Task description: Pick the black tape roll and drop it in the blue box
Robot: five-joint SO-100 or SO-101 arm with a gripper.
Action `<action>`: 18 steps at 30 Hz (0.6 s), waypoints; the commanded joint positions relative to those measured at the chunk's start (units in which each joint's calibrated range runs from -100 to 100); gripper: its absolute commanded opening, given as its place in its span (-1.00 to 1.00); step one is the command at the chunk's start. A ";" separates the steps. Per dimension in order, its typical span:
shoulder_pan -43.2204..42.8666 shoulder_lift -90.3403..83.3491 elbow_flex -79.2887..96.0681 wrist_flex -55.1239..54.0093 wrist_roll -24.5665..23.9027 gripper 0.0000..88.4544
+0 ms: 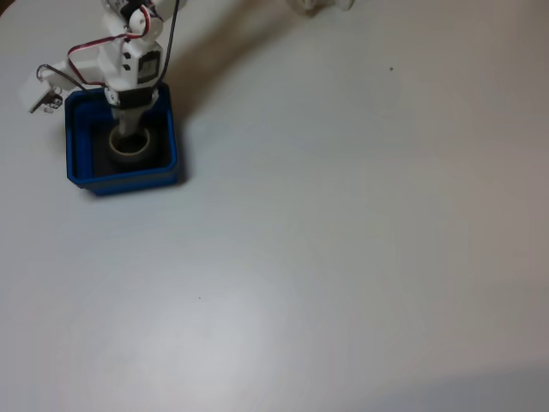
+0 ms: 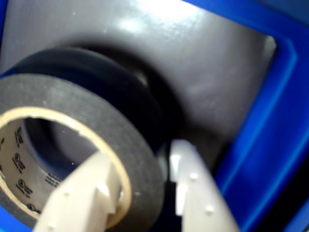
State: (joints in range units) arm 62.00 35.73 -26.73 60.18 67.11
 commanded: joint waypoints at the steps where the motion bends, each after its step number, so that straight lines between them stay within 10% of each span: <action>1: 0.09 -1.28 -4.18 -1.19 1.00 -0.97; 18: -0.20 -1.28 -4.09 -1.27 2.75 -0.96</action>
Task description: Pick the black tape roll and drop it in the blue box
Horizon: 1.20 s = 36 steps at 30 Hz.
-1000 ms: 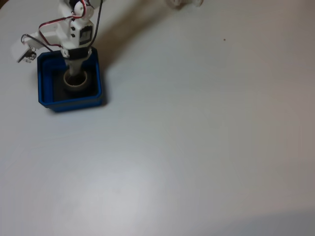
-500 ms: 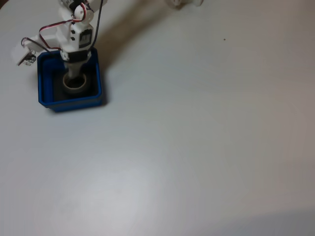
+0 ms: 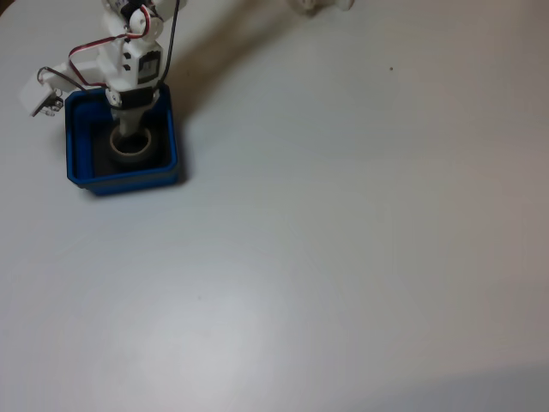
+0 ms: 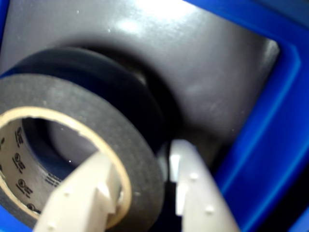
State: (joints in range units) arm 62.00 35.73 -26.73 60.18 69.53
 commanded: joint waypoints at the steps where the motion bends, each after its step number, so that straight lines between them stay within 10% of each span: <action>1: -0.20 -1.28 -4.09 -1.27 0.33 -0.96; 36: -0.30 -1.28 -4.09 -1.27 0.42 -0.71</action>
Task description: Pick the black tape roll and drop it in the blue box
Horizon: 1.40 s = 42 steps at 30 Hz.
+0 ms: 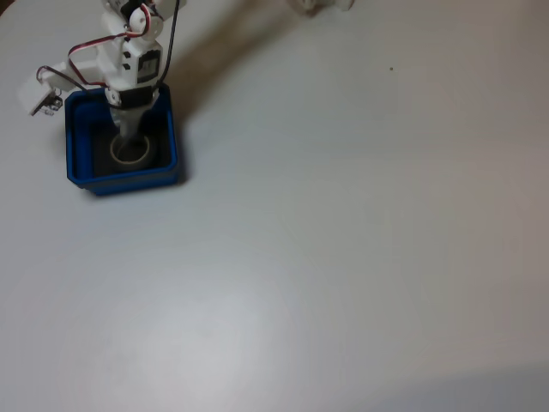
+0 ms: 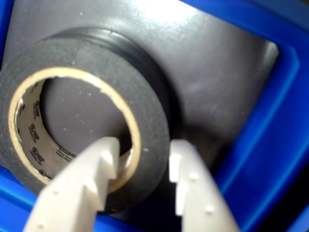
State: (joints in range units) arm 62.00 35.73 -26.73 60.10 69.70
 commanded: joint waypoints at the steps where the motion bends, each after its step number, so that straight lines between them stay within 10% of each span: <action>1: -0.30 -1.28 -4.09 -1.19 0.25 -0.69; 33: -0.98 -16.33 -4.27 -4.32 1.48 -0.98; 42: -16.62 -28.29 -4.18 -4.49 1.48 -0.98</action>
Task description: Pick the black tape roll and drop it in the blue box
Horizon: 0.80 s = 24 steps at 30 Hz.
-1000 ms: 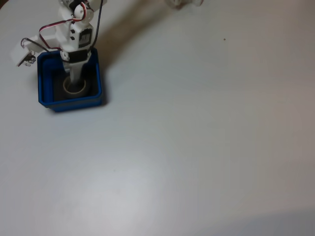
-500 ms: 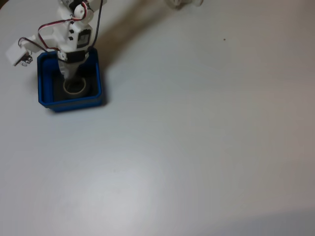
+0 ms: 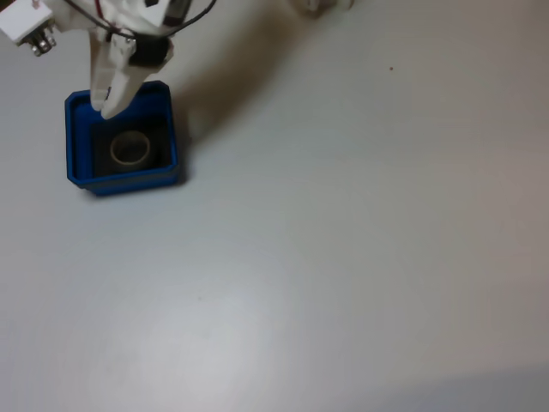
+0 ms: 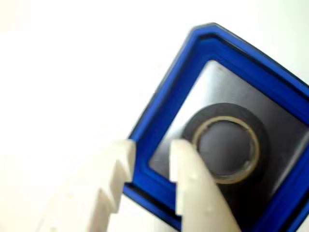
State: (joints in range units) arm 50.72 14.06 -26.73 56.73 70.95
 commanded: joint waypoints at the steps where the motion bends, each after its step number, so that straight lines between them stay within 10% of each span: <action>1: -7.68 -7.28 -4.18 -1.12 0.23 -0.98; 24: -52.52 -7.12 -3.55 -0.63 -0.04 -0.98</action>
State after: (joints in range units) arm 0.84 10.58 -26.73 56.73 70.95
